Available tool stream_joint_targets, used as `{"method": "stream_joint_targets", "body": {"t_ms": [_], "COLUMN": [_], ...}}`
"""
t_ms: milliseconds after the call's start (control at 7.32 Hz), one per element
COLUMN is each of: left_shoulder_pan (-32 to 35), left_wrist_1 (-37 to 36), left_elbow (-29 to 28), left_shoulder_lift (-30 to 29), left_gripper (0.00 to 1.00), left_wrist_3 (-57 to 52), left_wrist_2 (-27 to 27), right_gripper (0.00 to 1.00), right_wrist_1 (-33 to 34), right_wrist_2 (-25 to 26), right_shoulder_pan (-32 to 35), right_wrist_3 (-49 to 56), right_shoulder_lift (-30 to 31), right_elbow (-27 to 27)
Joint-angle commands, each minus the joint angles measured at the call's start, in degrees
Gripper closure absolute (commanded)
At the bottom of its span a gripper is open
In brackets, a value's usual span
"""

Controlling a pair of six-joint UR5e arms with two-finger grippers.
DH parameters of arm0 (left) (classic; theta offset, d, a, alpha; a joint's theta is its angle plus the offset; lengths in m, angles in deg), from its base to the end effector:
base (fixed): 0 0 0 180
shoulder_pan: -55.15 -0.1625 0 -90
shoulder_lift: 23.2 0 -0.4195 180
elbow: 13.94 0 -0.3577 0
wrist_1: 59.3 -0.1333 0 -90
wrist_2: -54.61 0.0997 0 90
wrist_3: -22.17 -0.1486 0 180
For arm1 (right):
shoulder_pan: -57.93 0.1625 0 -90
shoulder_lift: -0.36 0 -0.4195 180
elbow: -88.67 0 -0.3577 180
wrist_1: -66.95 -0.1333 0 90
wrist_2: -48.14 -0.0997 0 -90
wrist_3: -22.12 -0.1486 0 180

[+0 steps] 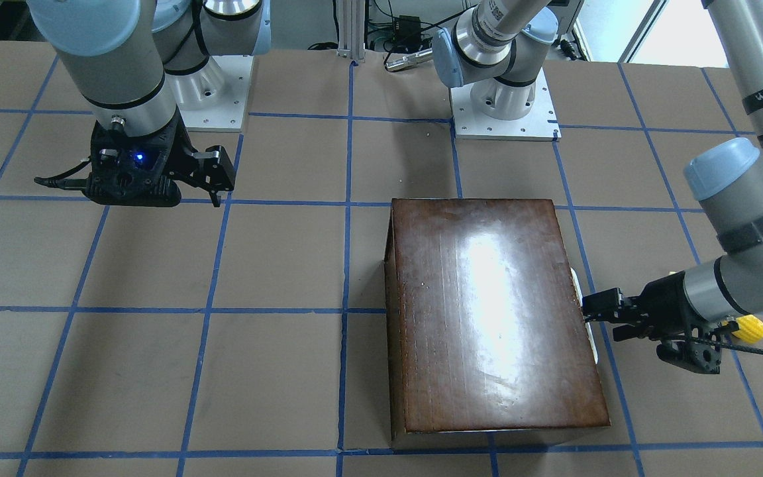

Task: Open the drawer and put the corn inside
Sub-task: 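Close the left gripper on the white drawer handle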

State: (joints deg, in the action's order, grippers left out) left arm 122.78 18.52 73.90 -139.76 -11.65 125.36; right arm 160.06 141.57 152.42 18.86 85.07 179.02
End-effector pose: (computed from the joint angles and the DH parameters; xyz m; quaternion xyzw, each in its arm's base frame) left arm 0.0526 -0.6067 0.2317 -0.0801 -0.9772 -0.0143 0.1961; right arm 0.1622 -0.4765 0.3925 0.0114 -0.9992 -0.0200 0.0313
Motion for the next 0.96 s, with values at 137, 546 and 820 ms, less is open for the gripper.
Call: {"method": "stream_joint_targets", "body": {"t_ms": [137,546,820], "left_shoulder_pan": [-0.30,-0.65,-0.92], "left_wrist_1": [-1.61,-1.44,-0.91], "left_elbow": [-0.21,-0.39,-0.39], "left_shoulder_lift": [0.19,0.54,0.37], "left_gripper": [0.00,0.00,0.00], "left_wrist_3": [-0.36,-0.37,-0.63], "left_wrist_2": [0.44,0.36,0.36], "right_gripper": [0.00,0.00,0.00], "right_wrist_1": [-0.03,-0.03,-0.03], "right_wrist_2": [0.00,0.00,0.00], "right_shoulder_pan": [0.00,0.00,0.00], "right_wrist_3": [0.00,0.00,0.00], "right_shoulder_lift": [-0.07,0.02,-0.07], "right_elbow": [0.00,0.00,0.00]}}
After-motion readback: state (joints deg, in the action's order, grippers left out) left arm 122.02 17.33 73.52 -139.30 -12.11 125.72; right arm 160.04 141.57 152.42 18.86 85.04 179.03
